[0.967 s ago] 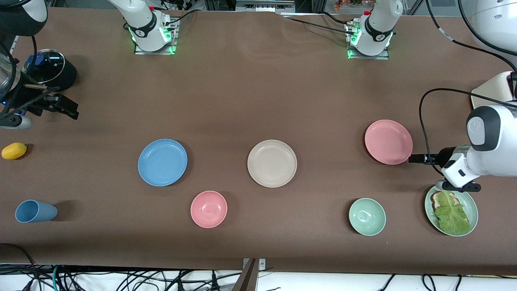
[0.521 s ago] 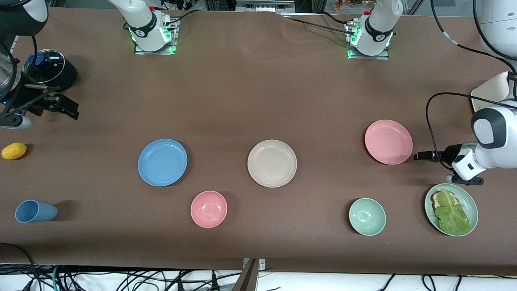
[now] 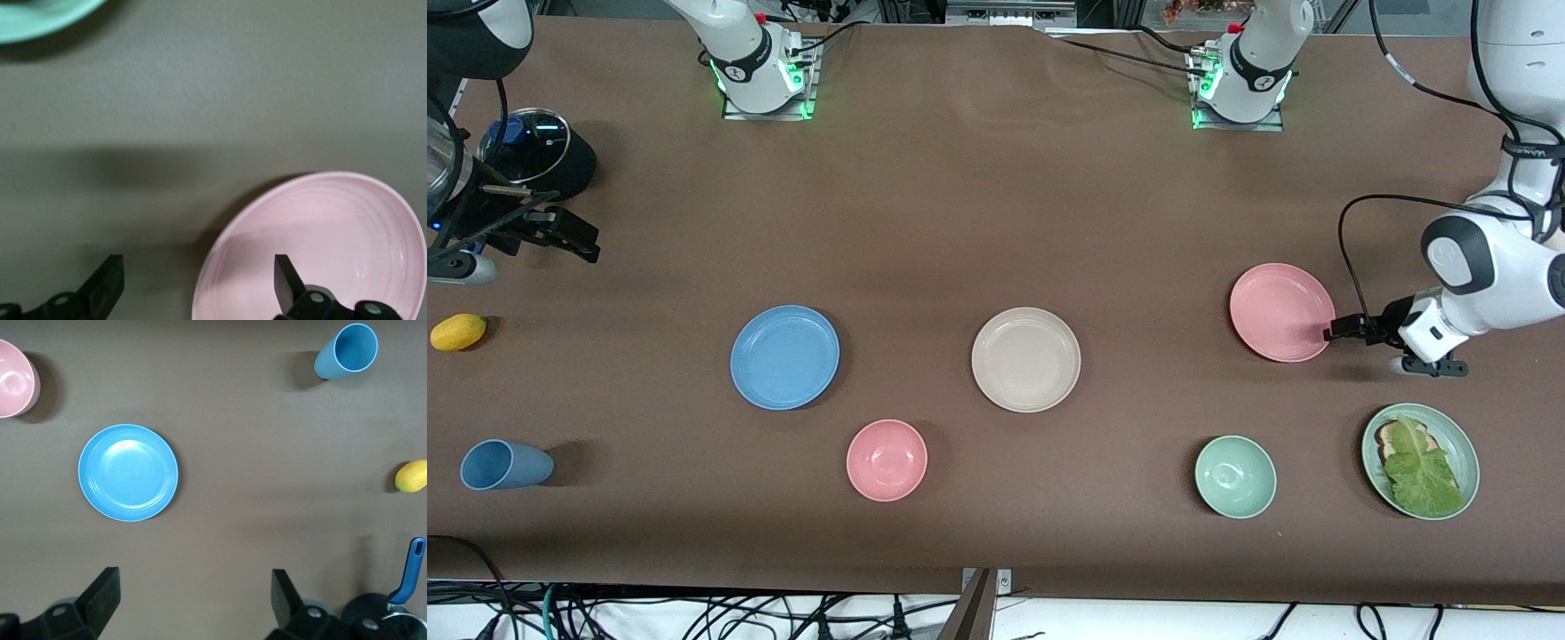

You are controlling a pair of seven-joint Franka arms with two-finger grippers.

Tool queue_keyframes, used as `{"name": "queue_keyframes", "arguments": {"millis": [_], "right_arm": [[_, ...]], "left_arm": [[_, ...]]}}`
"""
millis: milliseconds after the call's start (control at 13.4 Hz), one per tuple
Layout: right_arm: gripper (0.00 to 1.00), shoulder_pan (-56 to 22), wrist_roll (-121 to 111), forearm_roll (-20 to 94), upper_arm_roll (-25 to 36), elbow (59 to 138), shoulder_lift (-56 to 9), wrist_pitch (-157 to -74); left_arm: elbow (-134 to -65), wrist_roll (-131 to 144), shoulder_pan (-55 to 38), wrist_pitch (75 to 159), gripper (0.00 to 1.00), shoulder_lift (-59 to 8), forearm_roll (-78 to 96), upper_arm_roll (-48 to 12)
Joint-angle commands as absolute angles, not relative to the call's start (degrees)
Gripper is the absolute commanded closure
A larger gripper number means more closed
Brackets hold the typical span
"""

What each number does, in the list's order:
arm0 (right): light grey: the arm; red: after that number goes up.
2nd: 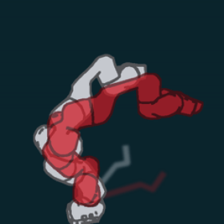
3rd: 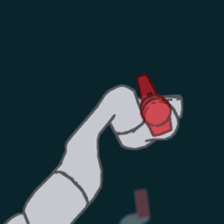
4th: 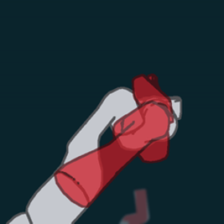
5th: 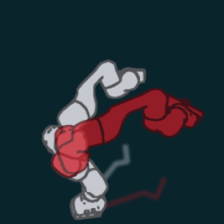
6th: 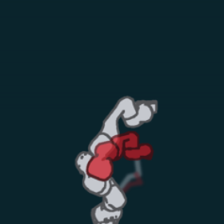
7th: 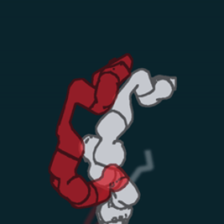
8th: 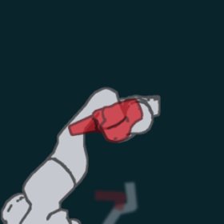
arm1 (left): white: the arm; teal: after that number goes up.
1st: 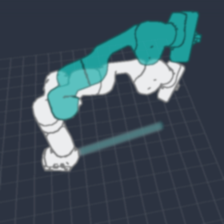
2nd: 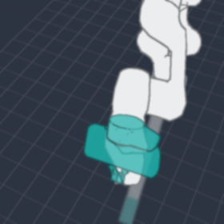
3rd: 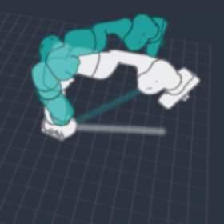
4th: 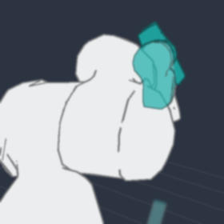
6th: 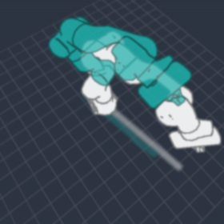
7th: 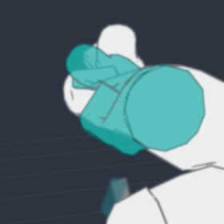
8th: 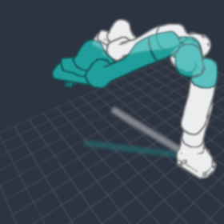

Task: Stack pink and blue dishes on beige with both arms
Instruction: 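Move the left gripper down to the rim of the pink plate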

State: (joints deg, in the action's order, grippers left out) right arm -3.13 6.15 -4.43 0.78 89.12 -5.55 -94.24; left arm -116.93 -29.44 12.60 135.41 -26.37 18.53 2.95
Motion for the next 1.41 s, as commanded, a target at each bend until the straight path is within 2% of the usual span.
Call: {"name": "queue_keyframes", "arguments": {"millis": [0, 372, 521, 669, 744, 967, 1041, 1339], "right_arm": [[0.00, -3.2, 6.5, -5.4, 0.4, 88.0, -5.9, -94.0], [0.00, -3.2, 6.5, -5.4, 0.4, 88.0, -5.9, -94.0], [0.00, -3.2, 6.5, -5.4, 0.4, 88.0, -5.9, -94.0], [0.00, -3.2, 6.5, -5.4, 0.4, 88.0, -5.9, -94.0], [0.00, -3.2, 6.5, -5.4, 0.4, 88.0, -5.9, -94.0], [0.00, -3.3, 6.5, -5.4, 0.4, 88.0, -5.9, -94.0], [0.00, -3.3, 6.5, -5.4, 0.4, 87.9, -5.9, -94.1], [0.00, -3.3, 6.5, -5.4, 0.4, 87.1, -5.9, -94.0]], "left_arm": [[-125.2, -31.4, 11.9, 140.2, 0.01, -20.8, 21.5, 3.3], [-125.3, -31.5, 11.9, 140.5, 0.02, -22.1, 23.2, 3.3], [-125.4, -31.5, 11.9, 141.4, 0.07, -22.9, 24.0, 3.3], [-125.2, -31.5, 11.3, 141.9, 0.20, -24.1, 24.1, 3.3], [-124.9, -31.5, 11.3, 141.9, 0.33, -24.5, 24.1, 3.3], [-124.8, -31.5, 10.7, 142.9, 0.78, -25.1, 24.9, 3.3], [-124.8, -31.5, 10.7, 142.9, 0.99, -25.0, 24.9, 3.3], [-124.9, -31.6, 10.7, 142.7, 1.00, -25.0, 24.9, 3.3]]}}
